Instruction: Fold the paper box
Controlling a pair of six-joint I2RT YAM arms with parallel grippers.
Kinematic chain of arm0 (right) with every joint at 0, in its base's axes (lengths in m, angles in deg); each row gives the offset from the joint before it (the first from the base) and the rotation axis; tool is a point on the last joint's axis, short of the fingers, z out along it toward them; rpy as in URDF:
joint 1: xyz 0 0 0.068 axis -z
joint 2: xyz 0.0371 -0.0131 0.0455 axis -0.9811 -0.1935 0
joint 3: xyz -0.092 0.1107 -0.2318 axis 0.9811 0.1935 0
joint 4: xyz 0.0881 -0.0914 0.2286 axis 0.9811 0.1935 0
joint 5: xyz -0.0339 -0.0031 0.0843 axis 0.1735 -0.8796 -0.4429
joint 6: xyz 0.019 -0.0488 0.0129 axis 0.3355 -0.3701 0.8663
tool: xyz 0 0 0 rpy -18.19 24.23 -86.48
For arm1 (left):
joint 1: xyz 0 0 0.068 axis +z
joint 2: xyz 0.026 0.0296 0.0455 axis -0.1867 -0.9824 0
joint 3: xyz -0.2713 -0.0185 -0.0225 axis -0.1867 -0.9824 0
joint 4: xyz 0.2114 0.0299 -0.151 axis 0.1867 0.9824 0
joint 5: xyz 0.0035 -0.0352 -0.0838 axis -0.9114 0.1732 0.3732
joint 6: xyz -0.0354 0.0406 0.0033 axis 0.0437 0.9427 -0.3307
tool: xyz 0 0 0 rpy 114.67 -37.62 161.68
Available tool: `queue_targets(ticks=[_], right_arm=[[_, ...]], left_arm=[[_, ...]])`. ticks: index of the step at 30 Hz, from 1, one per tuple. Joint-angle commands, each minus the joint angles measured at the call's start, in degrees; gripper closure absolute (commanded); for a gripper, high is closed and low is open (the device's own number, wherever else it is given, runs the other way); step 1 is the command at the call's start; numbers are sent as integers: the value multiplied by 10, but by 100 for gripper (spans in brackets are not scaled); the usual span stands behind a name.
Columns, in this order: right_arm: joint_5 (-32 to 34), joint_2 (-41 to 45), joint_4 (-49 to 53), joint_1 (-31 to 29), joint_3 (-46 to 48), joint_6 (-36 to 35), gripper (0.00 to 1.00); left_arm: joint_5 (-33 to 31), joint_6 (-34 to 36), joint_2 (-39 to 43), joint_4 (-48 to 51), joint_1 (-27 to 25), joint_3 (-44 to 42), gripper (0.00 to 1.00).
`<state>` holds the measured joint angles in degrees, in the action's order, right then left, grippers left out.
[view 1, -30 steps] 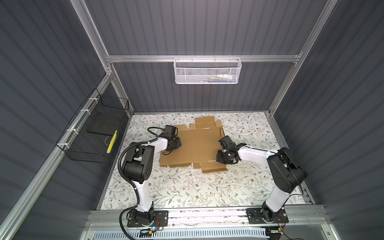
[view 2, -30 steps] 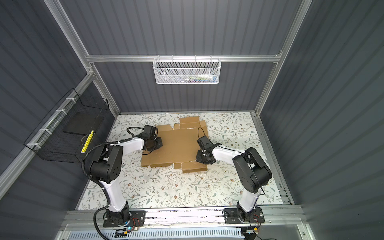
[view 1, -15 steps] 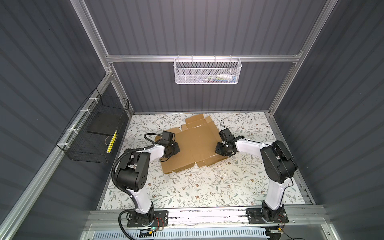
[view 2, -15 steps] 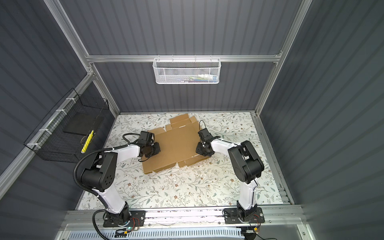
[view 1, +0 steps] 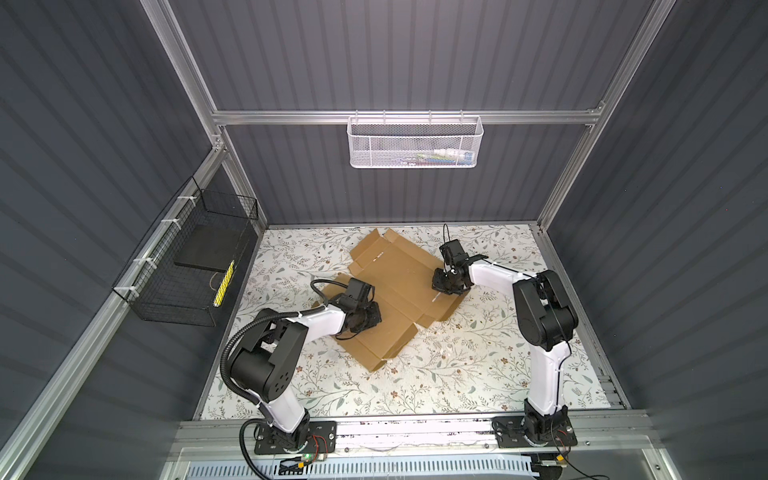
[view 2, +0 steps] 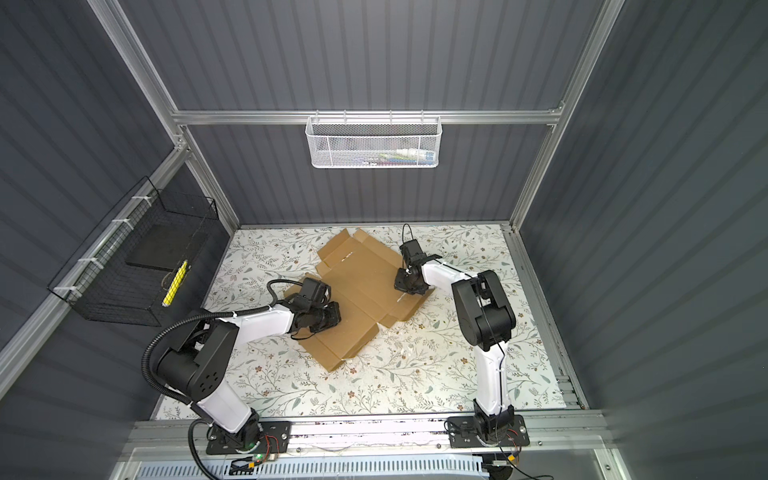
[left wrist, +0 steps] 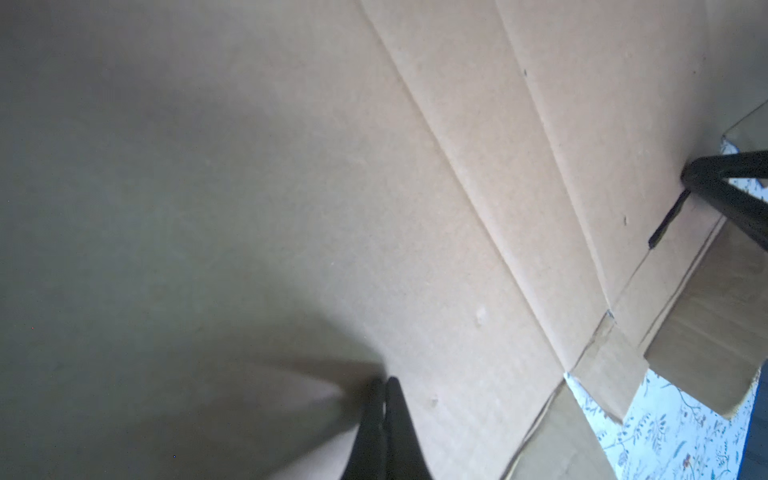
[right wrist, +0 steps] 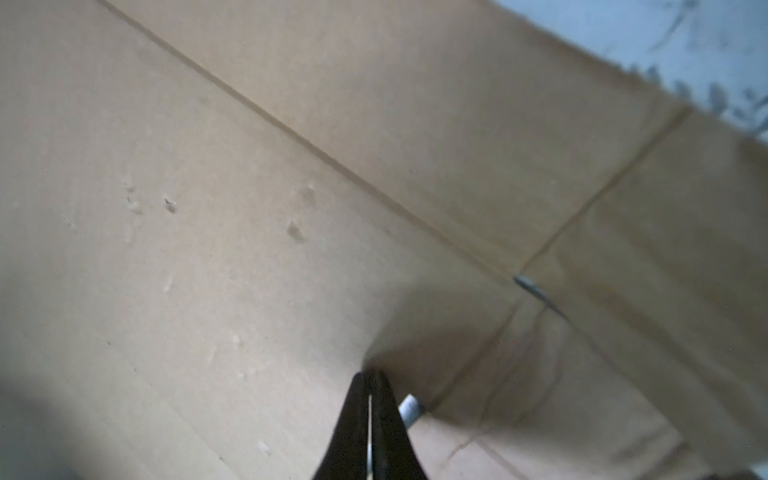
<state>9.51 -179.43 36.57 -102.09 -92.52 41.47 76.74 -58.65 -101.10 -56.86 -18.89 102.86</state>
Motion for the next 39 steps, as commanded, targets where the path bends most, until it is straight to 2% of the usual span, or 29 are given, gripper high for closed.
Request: queue_targets(ticks=[1, 9, 17, 26, 39], right_arm=[[-3, 29, 38, 0, -9, -28, 90], [9, 156, 44, -24, 68, -17, 89], [19, 236, 15, -69, 161, 37, 87], [-4, 178, -10, -98, 131, 55, 87], [-32, 78, -15, -99, 58, 46, 87]], left_arm=[[-8, 4, 17, 54, -1, 24, 100], [-43, 65, 14, 120, 28, 113, 100], [-55, 103, 24, 145, 109, 105, 100], [-82, 123, 31, 156, 142, 76, 100], [-81, 101, 34, 135, 148, 17, 100]])
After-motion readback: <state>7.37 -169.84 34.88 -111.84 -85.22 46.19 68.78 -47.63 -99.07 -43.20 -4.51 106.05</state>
